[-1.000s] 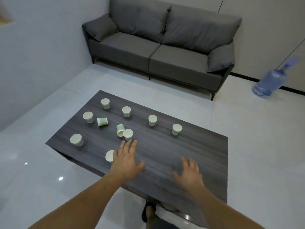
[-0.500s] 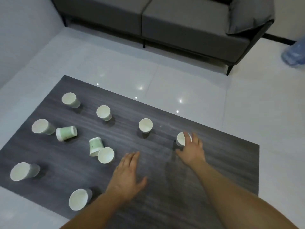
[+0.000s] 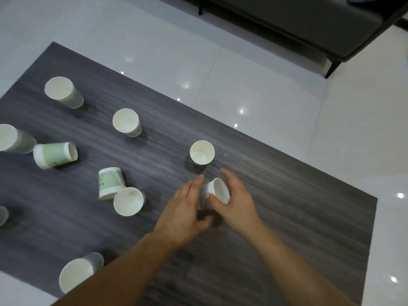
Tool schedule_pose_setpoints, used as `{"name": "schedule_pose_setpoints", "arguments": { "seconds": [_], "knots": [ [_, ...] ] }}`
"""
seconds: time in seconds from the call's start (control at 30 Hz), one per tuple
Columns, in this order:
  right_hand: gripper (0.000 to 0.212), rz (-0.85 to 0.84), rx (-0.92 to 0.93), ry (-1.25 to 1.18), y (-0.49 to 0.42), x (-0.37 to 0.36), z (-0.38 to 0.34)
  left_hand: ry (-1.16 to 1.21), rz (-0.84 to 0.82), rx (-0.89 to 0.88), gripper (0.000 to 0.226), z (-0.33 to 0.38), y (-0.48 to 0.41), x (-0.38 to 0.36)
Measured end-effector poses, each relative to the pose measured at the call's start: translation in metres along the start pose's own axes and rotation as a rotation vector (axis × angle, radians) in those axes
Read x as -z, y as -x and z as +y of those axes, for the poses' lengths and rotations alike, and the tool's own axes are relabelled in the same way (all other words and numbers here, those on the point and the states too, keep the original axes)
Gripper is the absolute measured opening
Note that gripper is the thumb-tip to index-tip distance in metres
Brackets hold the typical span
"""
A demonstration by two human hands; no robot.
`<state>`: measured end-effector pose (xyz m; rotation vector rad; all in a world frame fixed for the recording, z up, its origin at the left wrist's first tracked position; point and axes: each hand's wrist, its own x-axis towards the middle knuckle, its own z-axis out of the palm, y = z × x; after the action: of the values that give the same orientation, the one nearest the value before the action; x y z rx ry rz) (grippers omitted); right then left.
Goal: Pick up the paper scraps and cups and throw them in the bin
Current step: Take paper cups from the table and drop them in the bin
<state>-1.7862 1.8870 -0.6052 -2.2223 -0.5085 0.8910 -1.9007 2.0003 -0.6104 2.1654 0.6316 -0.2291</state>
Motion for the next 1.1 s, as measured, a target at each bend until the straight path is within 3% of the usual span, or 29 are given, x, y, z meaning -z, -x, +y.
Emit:
{"name": "schedule_pose_setpoints", "arguments": {
  "seconds": [0.07, 0.2, 0.23, 0.3, 0.37, 0.4, 0.5, 0.6, 0.77, 0.93, 1.1],
  "knots": [
    [0.076, -0.124, 0.048, -0.026, 0.006, -0.007, -0.015, 0.035, -0.002, 0.004, 0.099, -0.006, 0.000, 0.009],
    [0.072, -0.282, 0.127, -0.033, 0.000, -0.012, -0.035, 0.062, 0.080, 0.008, 0.073, -0.025, 0.011, 0.021],
    [0.069, -0.262, 0.177, 0.026, -0.008, -0.012, -0.039, 0.067, 0.116, 0.022, 0.068, -0.030, 0.016, 0.023],
    [0.065, -0.056, 0.275, 0.187, -0.035, -0.011, -0.046, 0.067, 0.182, 0.070, 0.064, -0.038, 0.025, 0.027],
    [0.073, 0.133, 0.346, 0.363, -0.066, -0.013, -0.055, 0.095, 0.217, 0.116, 0.065, -0.045, 0.036, 0.029],
    [0.080, 0.123, 0.340, 0.454, -0.080, -0.016, -0.058, 0.114, 0.226, 0.134, 0.067, -0.047, 0.042, 0.029],
    [0.093, -0.116, 0.210, 0.700, -0.107, -0.027, -0.054, 0.165, 0.259, 0.164, 0.081, -0.050, 0.058, 0.028],
    [0.083, -0.220, 0.158, 0.795, -0.099, -0.038, -0.038, 0.178, 0.298, 0.165, 0.083, -0.050, 0.070, 0.028],
    [0.057, -0.181, 0.081, 0.778, -0.026, -0.053, -0.007, 0.140, 0.350, 0.162, 0.079, -0.045, 0.089, 0.042],
    [0.059, -0.147, 0.002, 0.620, 0.053, -0.043, -0.011, 0.015, 0.419, 0.096, 0.078, -0.024, 0.115, 0.067],
    [0.060, -0.019, 0.010, 0.586, 0.134, -0.001, -0.041, 0.093, 0.375, 0.058, 0.085, 0.013, 0.158, 0.092]
  ]
}}
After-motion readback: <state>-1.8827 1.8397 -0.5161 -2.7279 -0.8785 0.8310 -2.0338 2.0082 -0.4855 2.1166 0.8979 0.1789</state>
